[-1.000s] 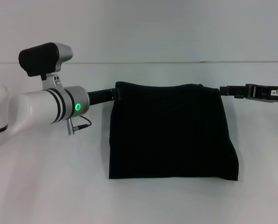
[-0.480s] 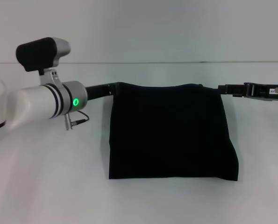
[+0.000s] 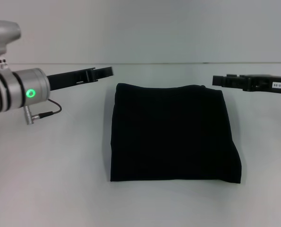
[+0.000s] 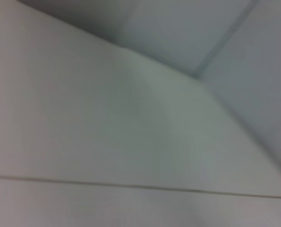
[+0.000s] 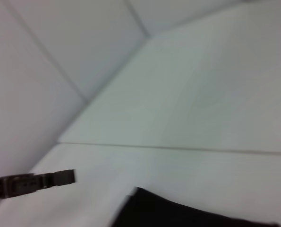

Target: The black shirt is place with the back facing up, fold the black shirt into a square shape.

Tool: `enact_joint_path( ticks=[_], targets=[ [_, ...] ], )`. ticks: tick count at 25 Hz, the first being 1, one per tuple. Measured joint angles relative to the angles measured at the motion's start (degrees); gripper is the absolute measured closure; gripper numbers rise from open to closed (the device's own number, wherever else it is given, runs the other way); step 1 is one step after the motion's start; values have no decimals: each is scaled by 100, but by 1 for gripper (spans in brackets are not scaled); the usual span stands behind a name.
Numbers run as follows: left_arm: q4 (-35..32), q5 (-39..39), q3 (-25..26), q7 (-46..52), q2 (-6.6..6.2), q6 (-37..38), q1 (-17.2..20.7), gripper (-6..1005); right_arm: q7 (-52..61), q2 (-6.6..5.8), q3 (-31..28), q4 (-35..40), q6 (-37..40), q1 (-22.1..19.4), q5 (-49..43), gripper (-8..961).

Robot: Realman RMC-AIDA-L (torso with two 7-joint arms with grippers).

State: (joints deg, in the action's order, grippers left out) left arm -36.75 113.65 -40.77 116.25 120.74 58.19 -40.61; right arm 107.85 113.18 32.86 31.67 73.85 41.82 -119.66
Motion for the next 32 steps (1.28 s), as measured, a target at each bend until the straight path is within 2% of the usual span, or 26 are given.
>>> enact_joint_path(
  ticks=[3, 4, 5, 8, 15, 17, 22, 26, 32],
  targets=[
    [-207, -17, 400, -293, -30, 1308, 58, 639, -500, 23, 2, 103, 463, -102, 292, 226],
    [-207, -17, 400, -293, -30, 1308, 58, 595, -601, 38, 8, 148, 546, -127, 331, 226],
    [-208, -97, 488, -605, -45, 2041, 33, 551, -707, 60, 21, 211, 653, -155, 369, 210],
    [-178, -152, 346, -922, 6, 2494, 3, 491, -955, 114, 53, 396, 902, -185, 342, 161],
    [-184, -115, -727, -1382, 80, 2245, -64, 350, -1167, 189, 455, 880, 1062, -219, 32, 48],
    [-193, -92, -885, -1566, 87, 2162, -105, 310, -1142, 195, 604, 1048, 1039, -213, -105, 13],
    [-260, 139, -1037, -1645, 71, 2042, -232, 120, -915, 206, 862, 1434, 1002, -106, -539, 13],
    [-288, 136, -1017, -1649, 60, 2041, -243, 114, -877, 261, 878, 1597, 965, -61, -738, 13],
    [-298, 142, -1029, -1651, 53, 2071, -260, 112, -832, 252, 880, 1604, 965, -43, -753, 13]
  ],
)
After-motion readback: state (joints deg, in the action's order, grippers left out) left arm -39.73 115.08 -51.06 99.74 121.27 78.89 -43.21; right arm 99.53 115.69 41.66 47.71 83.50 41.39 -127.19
